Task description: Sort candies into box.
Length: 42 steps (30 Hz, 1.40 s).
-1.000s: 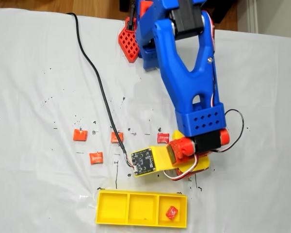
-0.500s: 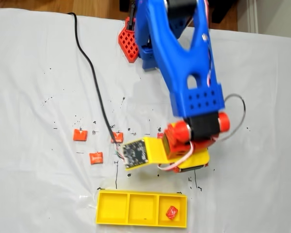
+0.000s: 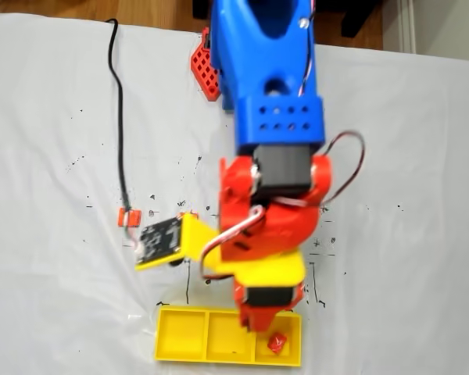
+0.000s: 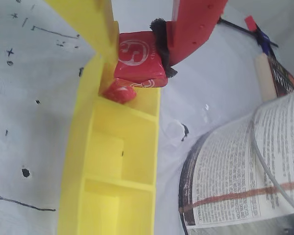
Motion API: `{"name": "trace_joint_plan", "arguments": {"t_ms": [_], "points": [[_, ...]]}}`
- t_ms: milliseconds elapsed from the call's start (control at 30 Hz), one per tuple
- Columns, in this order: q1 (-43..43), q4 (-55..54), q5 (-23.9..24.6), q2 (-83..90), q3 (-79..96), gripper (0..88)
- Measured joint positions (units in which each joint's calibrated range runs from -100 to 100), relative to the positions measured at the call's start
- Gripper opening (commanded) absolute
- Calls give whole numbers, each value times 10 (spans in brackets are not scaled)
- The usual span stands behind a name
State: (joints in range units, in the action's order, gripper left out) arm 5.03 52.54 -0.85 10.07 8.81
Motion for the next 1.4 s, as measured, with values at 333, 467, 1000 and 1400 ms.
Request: {"name": "trace_joint_plan", "arguments": {"t_ms": [333, 467, 1000, 1400], "points": [[-31, 9, 0, -100, -72, 2], [-34, 6, 0, -145, -99, 1], [-29, 29, 0, -234, -188, 198], [-29, 60, -4, -234, -190, 294]]}}
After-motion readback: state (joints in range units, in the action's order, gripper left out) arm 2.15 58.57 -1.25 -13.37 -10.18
